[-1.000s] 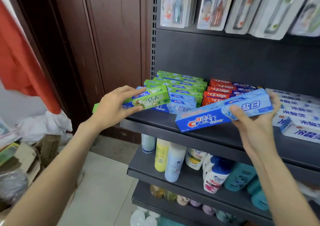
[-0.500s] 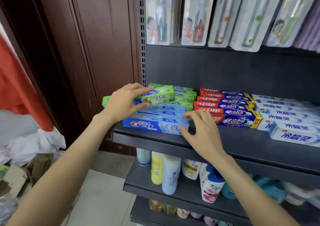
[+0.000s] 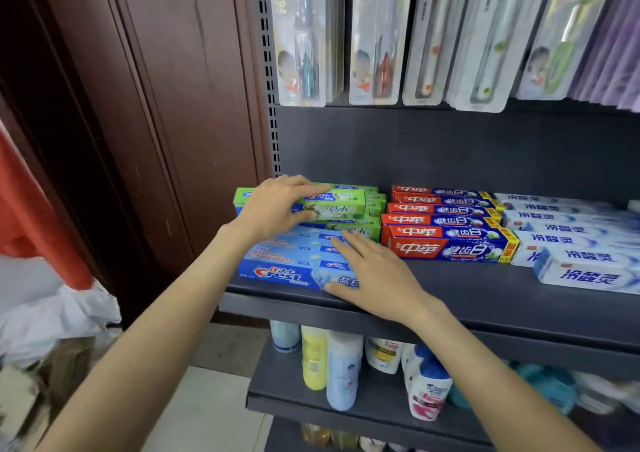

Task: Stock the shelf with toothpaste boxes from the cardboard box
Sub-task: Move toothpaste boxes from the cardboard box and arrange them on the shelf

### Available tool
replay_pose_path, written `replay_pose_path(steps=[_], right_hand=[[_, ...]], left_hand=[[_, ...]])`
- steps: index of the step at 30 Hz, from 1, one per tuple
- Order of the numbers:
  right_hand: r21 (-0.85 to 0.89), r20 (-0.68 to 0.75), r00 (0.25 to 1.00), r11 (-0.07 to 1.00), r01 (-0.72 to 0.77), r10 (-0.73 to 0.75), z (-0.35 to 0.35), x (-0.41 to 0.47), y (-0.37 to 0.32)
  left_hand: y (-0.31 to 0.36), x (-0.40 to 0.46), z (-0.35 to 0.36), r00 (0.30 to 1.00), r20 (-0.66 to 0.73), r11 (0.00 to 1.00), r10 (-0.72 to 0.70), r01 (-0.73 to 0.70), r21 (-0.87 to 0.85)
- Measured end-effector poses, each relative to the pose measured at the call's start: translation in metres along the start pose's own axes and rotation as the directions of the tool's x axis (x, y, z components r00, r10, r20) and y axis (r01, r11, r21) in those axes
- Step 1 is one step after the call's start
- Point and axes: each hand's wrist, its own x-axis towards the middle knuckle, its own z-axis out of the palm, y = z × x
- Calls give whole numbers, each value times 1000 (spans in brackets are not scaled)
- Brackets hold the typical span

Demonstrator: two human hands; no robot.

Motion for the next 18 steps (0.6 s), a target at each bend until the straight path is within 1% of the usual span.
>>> replay_pose_path(steps=[2, 4, 5, 8, 10, 12, 14, 16, 18], right_hand=[[-18, -6, 1000, 1000, 16, -16, -2, -1, 2], [0, -8, 1000, 1000, 23, -23, -2, -5, 4], [18, -8, 1000, 1000, 24, -24, -2, -8, 5], [45, -6, 999, 998, 32, -31, -3, -16, 7], [47, -13, 999, 998, 40, -39, -3, -19, 8], [67, -15, 999, 997, 35, -34, -3, -22, 8], [87, -15, 1000, 996, 23, -22, -2, -22, 7], [67, -22, 1000, 998, 10, -9, 1, -22, 7], [37, -42, 999, 999, -7, 9, 2, -18, 8]], left_hand=[[1, 5, 1, 993, 114, 996, 22, -11, -91], [1, 11, 0, 964, 265, 983, 27, 22, -182], [1, 14, 0, 948, 318, 979, 30, 37, -202], [4, 25, 4, 920, 386, 983, 62, 12, -185], [6, 26, 12, 910, 405, 988, 88, -27, -154], [4, 23, 21, 918, 386, 984, 92, -25, -175], [3, 18, 25, 932, 355, 981, 78, -9, -192], [4, 14, 24, 944, 316, 982, 93, -34, -187], [9, 10, 17, 967, 239, 969, 83, -22, -247]])
